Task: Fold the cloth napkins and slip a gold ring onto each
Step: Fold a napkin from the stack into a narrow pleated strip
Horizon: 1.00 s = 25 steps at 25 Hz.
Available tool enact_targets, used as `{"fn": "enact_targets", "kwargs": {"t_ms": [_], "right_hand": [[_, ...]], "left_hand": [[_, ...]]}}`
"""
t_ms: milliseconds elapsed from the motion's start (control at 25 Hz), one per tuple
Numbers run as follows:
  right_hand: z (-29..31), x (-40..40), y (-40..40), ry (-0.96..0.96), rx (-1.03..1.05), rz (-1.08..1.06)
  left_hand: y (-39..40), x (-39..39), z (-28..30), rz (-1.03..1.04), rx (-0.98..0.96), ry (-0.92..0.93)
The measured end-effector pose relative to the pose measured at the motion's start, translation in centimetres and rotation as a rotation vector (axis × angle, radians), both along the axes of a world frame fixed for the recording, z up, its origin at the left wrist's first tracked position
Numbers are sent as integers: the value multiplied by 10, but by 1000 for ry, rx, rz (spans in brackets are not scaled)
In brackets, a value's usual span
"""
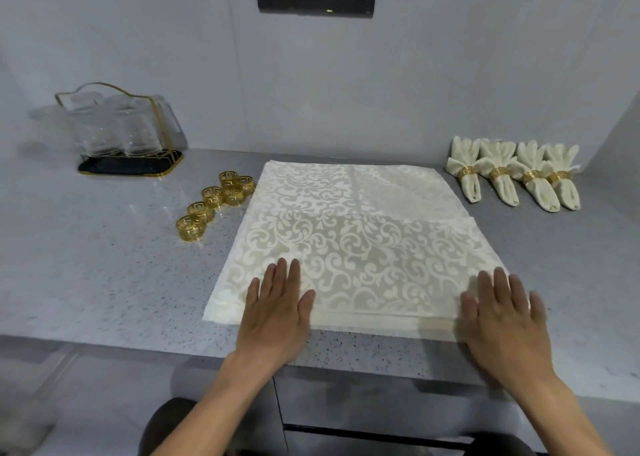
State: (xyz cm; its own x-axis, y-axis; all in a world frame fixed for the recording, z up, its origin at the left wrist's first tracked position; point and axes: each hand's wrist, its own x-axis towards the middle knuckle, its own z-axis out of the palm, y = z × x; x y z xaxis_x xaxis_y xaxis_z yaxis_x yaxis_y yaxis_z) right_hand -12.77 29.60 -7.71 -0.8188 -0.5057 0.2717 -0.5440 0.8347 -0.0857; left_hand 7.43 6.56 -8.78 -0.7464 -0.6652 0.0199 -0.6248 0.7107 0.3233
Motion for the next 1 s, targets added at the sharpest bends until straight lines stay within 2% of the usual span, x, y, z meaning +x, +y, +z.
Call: {"fn": "enact_targets", "kwargs": {"t_ms": [200, 320, 400, 560, 600, 680, 760, 880, 920, 1000], "right_hand": [[13, 64, -101, -74, -217, 454], [-4, 64, -124, -100, -153, 609], [-12, 62, -124, -92, -176, 604], [-19, 58, -126, -37, -209, 642], [-21, 56, -126, -47, -212, 644], [-21, 55, -125, -49, -227, 640], [-22, 54, -127, -50, -224, 637], [-21, 54, -125, -82, -258, 673], [-16, 55, -122, -162, -362, 666], [8, 57, -120, -392, -671, 511]], "left_hand": [[-5, 7, 13, -19, -40, 271], [-60, -14, 36, -73, -197, 316], [-107, -41, 53, -96, -213, 220], [-171, -89, 66, -184, -222, -265], [-181, -94, 66, -165, -196, -333], [-196, -99, 68, -109, -106, -355], [-205, -98, 69, -66, 8, -267], [-192, -88, 71, -36, 125, 72], [-178, -82, 73, -46, 127, 200], [-136, -72, 77, -103, 101, 395]]}}
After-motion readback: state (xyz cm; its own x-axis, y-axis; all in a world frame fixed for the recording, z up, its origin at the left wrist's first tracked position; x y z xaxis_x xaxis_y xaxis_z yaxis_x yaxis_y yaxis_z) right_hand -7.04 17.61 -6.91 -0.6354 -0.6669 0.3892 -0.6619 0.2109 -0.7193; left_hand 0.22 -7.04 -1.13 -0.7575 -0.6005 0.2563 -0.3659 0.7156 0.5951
